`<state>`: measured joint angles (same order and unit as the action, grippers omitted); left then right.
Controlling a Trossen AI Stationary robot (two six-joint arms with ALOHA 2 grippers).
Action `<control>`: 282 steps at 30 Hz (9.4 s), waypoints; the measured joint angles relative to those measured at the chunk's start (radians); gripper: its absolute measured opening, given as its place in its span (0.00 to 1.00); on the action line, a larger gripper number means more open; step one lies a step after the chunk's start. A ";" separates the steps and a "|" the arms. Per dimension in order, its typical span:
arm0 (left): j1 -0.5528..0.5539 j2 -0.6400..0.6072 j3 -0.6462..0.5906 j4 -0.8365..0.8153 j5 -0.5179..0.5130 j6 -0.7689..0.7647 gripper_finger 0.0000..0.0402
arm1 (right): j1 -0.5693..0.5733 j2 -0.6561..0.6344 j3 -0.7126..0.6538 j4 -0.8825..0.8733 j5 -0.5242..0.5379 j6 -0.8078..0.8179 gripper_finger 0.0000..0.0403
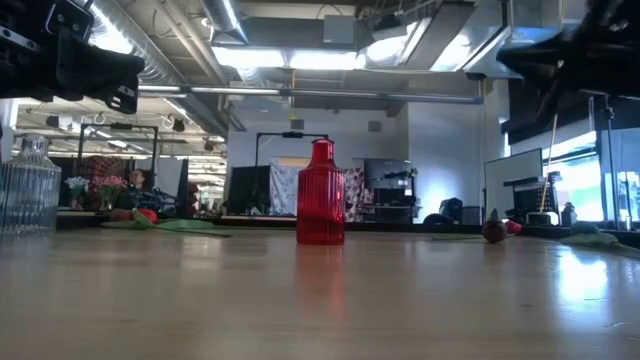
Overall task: Sort flowers into vase by color
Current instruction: Put the top right dark red flower into the red vase, then put the top dark red flower into the red vase
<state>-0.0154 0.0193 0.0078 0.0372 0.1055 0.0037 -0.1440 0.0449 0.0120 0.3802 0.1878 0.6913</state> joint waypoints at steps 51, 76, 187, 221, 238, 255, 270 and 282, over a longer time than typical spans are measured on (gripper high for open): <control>0.000 0.000 0.000 0.000 -0.011 0.035 0.00 | -0.262 1.448 0.876 -1.264 -0.053 -1.515 0.47; -0.001 0.000 0.000 0.107 -0.051 -0.297 0.00 | -0.125 1.628 1.111 -1.271 -0.128 -1.332 0.02; 0.000 0.000 0.000 0.130 -0.224 -0.569 0.00 | 0.235 1.369 1.695 -1.582 -0.005 -0.489 0.63; 0.000 0.116 0.038 0.512 -0.643 -0.679 0.00 | 0.200 1.282 1.695 -1.466 0.057 -0.597 0.63; 0.122 0.775 0.599 -0.254 -0.875 -0.955 0.00 | 0.092 1.284 1.697 -1.239 -0.036 -0.593 0.63; 0.707 1.130 0.710 -0.764 -0.541 -1.316 0.00 | -0.099 1.278 1.699 -1.179 -0.411 -0.962 0.63; 0.840 1.333 0.686 -0.760 -0.492 -1.462 0.25 | -0.334 1.272 1.698 -1.374 -0.522 -1.059 0.76; 0.882 1.510 0.685 -0.579 -0.510 -1.575 0.40 | -0.361 1.302 1.697 -1.276 -0.476 -1.000 0.82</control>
<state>0.8665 1.5297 0.6930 -0.5415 -0.4044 -1.5709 -0.5049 1.3474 1.7088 -0.8957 -0.2882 -0.3088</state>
